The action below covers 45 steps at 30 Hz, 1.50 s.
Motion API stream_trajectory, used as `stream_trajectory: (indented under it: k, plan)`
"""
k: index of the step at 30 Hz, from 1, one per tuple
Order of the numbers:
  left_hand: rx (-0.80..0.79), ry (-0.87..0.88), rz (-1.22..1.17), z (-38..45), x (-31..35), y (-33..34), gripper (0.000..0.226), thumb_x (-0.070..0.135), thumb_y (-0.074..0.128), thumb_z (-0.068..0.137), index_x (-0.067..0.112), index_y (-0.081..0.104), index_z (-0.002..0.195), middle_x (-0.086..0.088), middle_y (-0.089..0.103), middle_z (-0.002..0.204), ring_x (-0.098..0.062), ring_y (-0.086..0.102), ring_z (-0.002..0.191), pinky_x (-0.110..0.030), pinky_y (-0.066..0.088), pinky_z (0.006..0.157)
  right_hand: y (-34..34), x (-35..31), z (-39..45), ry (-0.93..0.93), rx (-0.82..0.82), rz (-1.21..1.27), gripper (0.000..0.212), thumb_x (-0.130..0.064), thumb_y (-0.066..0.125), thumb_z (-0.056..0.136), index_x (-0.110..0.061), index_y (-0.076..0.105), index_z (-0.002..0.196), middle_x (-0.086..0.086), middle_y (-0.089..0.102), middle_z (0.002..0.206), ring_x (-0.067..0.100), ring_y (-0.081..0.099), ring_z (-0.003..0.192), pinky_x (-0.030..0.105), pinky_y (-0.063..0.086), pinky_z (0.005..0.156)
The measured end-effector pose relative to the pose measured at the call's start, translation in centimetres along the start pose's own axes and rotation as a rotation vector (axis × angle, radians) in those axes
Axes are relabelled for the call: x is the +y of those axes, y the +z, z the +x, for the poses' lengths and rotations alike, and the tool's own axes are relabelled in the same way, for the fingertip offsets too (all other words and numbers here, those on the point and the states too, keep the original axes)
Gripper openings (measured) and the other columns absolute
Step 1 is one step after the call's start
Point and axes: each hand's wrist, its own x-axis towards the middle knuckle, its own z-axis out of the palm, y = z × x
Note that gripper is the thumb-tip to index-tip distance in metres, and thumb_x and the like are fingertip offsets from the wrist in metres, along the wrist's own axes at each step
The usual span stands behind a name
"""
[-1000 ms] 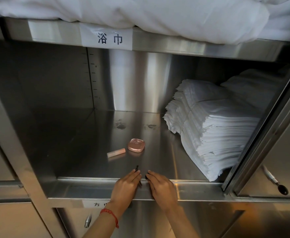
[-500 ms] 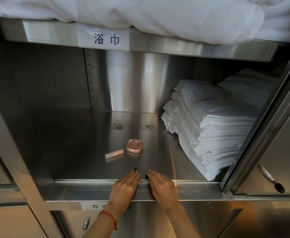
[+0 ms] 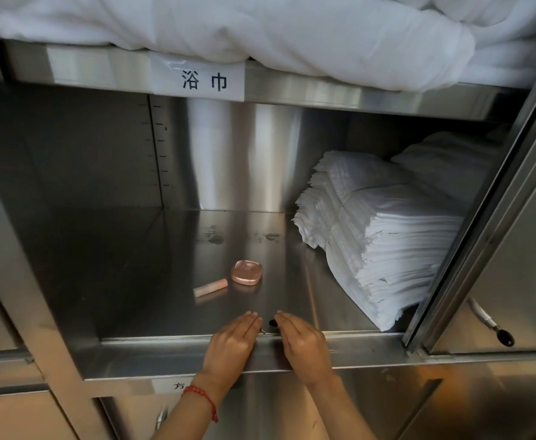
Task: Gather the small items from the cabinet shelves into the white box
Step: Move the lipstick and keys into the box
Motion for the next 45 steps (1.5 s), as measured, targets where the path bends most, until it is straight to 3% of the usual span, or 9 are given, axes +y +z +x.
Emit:
stream_trajectory:
  k: [8,16,19,22,26,31,36,42,45]
  plan:
    - [0.045,0.061,-0.016,0.4,-0.1,-0.6,0.069,0.002,0.094,0.019,0.005,0.076,0.085,-0.009,0.073,0.088,-0.018,0.072,0.077,-0.026,0.056,0.065,-0.7,-0.7,0.6,0.009,0.076,-0.078,0.033,-0.004,0.042,0.085,-0.005,0.075,0.09,0.007,0.073,0.091,0.016,0.071,0.077,0.024,0.057,0.067]
    - [0.1,0.124,-0.084,1.5,0.1,-0.8,0.058,-0.004,0.09,0.033,0.004,0.076,0.088,-0.012,0.073,0.091,-0.021,0.072,0.08,-0.029,0.057,0.066,-2.6,-1.0,1.1,0.013,0.117,-0.119,0.033,-0.001,0.046,0.073,-0.003,0.075,0.088,0.007,0.073,0.09,0.017,0.071,0.076,0.023,0.055,0.07]
    - [0.177,0.174,-0.096,2.0,0.8,-0.8,0.03,0.0,0.059,0.063,0.004,0.076,0.087,-0.011,0.073,0.091,-0.021,0.072,0.078,-0.027,0.056,0.065,-3.4,-0.7,0.9,0.032,0.132,-0.149,0.033,-0.001,0.046,0.074,-0.003,0.076,0.088,0.007,0.073,0.091,0.017,0.071,0.077,0.023,0.053,0.071]
    - [0.195,0.194,-0.087,2.6,1.6,-0.6,0.037,0.005,0.044,0.068,0.004,0.076,0.086,-0.009,0.073,0.09,-0.02,0.072,0.079,-0.026,0.056,0.065,-4.4,-0.4,0.6,0.045,0.143,-0.172,0.033,-0.001,0.046,0.074,-0.004,0.075,0.088,0.007,0.073,0.091,0.016,0.071,0.077,0.021,0.051,0.072]
    - [0.224,0.22,-0.101,3.5,3.0,-0.5,0.037,0.005,0.044,0.069,0.004,0.076,0.088,-0.01,0.073,0.092,-0.02,0.072,0.08,-0.027,0.056,0.067,-6.3,0.4,0.2,0.052,0.15,-0.194,0.026,0.005,0.062,0.068,-0.005,0.075,0.089,0.007,0.073,0.091,0.016,0.071,0.075,0.022,0.053,0.066]
    - [0.241,0.264,-0.132,4.6,6.0,-0.7,0.038,0.004,0.042,0.068,0.003,0.076,0.085,-0.011,0.073,0.089,-0.021,0.072,0.078,-0.028,0.056,0.066,-9.1,1.5,-1.2,0.056,0.113,-0.218,0.051,0.01,0.086,0.042,-0.004,0.075,0.089,0.008,0.073,0.091,0.016,0.071,0.077,0.024,0.056,0.066]
    - [0.267,0.301,-0.146,5.8,10.1,-0.2,0.037,0.004,0.043,0.069,0.003,0.076,0.086,-0.011,0.073,0.089,-0.021,0.072,0.077,-0.028,0.056,0.066,-12.3,3.5,-3.4,0.073,0.128,-0.266,0.024,0.001,0.068,0.067,-0.005,0.075,0.09,0.008,0.073,0.093,0.016,0.071,0.079,0.024,0.056,0.069]
    - [0.289,0.357,-0.171,7.4,15.8,0.2,0.035,0.002,0.046,0.069,0.003,0.075,0.089,-0.01,0.073,0.09,-0.02,0.072,0.077,-0.027,0.057,0.065,-17.5,5.8,-6.1,0.129,0.134,-0.323,0.026,-0.009,0.052,0.078,-0.005,0.075,0.09,0.007,0.073,0.091,0.015,0.071,0.081,0.024,0.055,0.073]
    - [0.308,0.376,-0.202,8.0,18.9,0.5,0.034,-0.01,0.07,0.056,0.004,0.076,0.087,-0.011,0.073,0.088,-0.02,0.072,0.075,-0.028,0.056,0.063,-20.1,7.1,-7.8,0.135,0.146,-0.344,0.021,-0.002,0.065,0.074,-0.005,0.075,0.092,0.008,0.073,0.093,0.017,0.071,0.081,0.023,0.054,0.075]
